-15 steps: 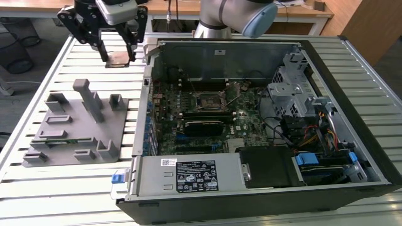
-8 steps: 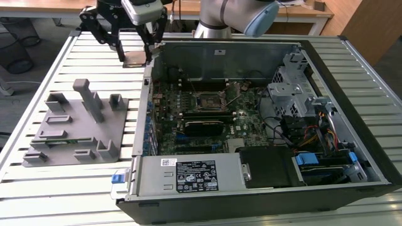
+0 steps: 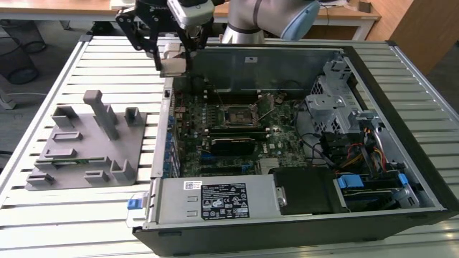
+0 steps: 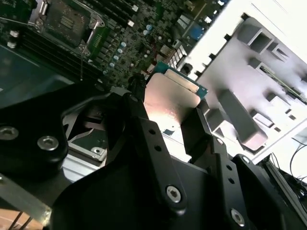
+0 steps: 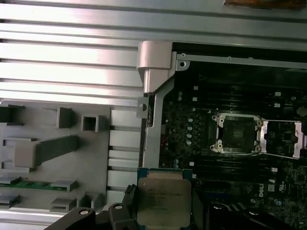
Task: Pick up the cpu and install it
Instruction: 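Pick up the cpu and move it towards the insertion slot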
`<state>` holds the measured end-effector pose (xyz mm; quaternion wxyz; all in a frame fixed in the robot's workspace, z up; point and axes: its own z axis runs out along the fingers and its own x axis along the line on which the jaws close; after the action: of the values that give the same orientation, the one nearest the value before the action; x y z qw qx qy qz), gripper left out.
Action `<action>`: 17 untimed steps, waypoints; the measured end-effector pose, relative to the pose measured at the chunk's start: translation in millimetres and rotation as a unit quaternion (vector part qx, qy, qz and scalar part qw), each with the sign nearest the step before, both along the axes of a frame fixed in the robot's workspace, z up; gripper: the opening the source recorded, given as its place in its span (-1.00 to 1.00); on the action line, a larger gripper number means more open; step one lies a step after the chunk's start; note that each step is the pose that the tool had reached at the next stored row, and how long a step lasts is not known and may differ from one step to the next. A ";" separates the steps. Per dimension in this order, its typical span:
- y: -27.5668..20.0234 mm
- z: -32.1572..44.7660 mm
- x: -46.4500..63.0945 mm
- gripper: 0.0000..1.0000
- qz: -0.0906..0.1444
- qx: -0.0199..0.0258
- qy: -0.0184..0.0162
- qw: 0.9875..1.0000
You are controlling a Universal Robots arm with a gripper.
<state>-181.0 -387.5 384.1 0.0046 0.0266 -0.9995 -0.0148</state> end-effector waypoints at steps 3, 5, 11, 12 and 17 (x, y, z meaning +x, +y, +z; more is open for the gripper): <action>0.1 -0.1 12.6 0.09 0.000 0.000 0.000 1.000; 0.1 -0.1 20.8 0.09 0.000 0.000 0.000 1.000; 0.1 -0.2 40.6 0.09 0.000 0.000 0.000 1.000; 0.1 -0.3 43.3 0.09 0.000 0.000 0.000 1.000; 0.1 -0.6 54.6 0.09 0.000 0.000 0.000 1.000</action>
<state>-126.4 -387.4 383.5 0.0046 0.0266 -0.9995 -0.0148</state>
